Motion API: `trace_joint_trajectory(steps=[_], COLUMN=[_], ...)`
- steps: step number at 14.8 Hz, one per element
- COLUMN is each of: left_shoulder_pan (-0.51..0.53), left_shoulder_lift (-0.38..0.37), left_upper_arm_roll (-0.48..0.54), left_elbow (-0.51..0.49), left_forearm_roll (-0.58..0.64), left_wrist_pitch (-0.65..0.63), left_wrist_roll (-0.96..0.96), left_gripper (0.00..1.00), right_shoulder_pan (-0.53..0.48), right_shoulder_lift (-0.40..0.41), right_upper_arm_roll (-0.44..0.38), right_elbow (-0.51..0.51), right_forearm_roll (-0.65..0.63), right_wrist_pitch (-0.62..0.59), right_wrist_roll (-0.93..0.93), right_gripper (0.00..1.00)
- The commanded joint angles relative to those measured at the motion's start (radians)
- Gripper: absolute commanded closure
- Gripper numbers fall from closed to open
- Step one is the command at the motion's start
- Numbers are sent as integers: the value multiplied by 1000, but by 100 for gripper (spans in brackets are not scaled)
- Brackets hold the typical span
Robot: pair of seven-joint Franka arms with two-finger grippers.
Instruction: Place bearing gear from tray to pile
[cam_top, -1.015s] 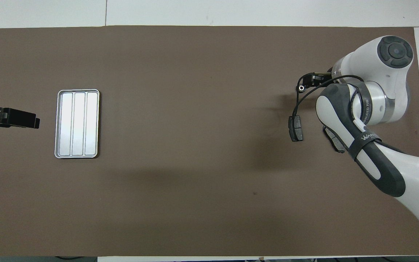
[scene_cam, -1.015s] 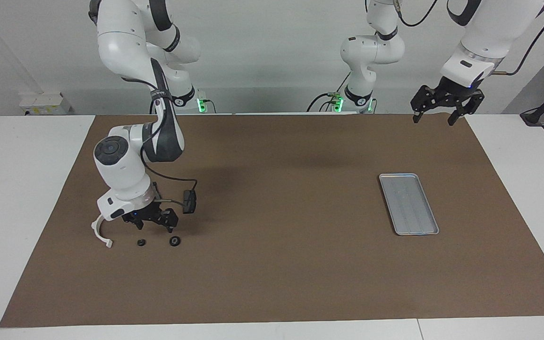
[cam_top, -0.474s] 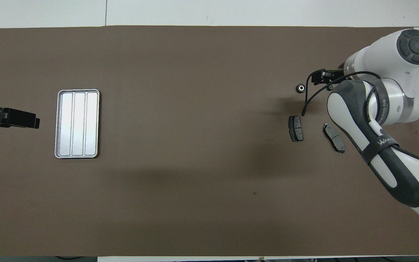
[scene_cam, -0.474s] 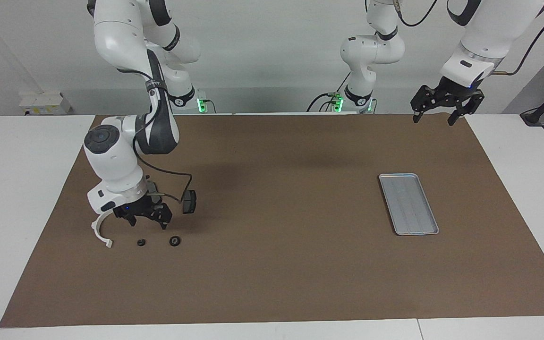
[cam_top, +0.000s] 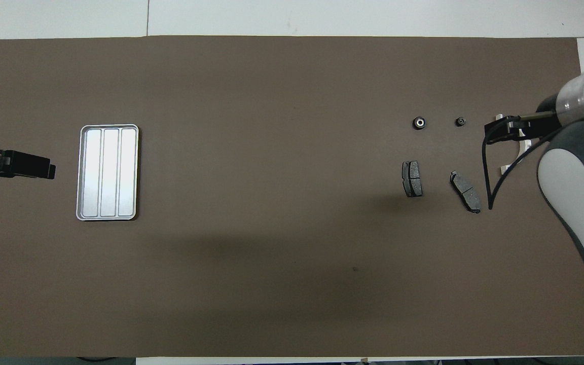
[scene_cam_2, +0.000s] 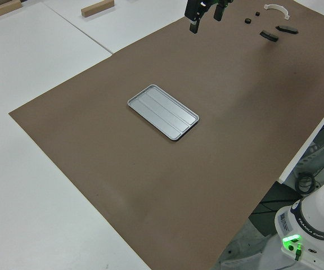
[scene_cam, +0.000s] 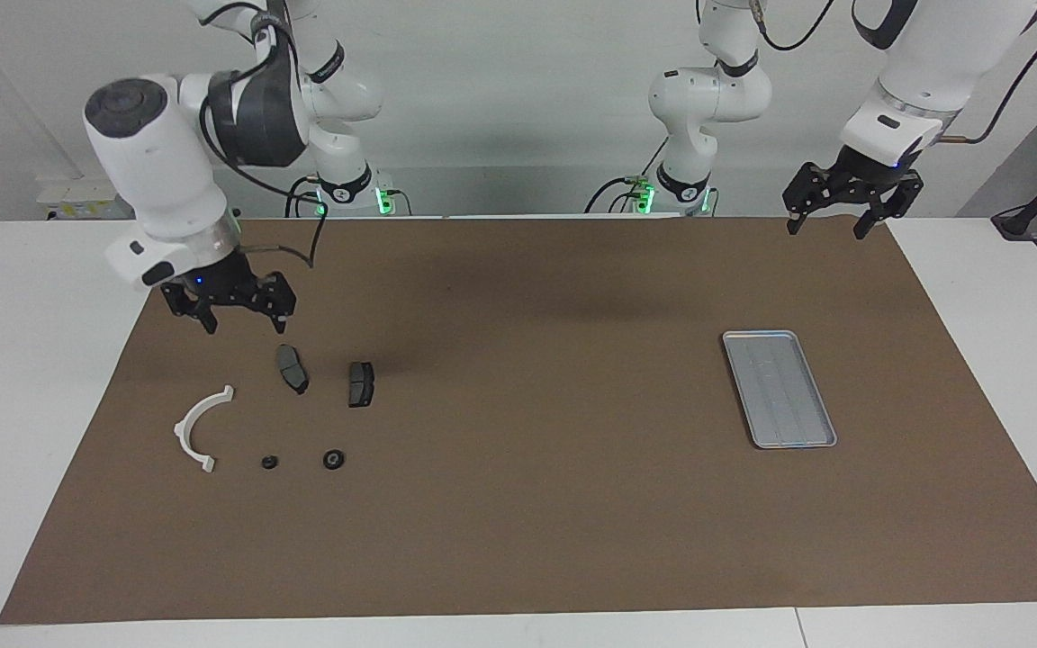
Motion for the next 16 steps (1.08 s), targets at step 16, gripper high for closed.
trace_joint_trajectory(steps=[16], left_shoulder_pan=[-3], left_shoulder_lift=[-18], left_upper_arm_roll=[5], left_elbow=[-10], left_forearm_roll=[-8], left_wrist_pitch=[-14], left_wrist_roll=[-8], left_gripper=[0], right_shoulder_pan=[-22], right_shoulder_lift=[-98], right_upper_arm_roll=[1], right_elbow=[-13], right_forearm_roll=[77], right_wrist_pitch=[-141], right_wrist_roll=[-41], right_gripper=[0])
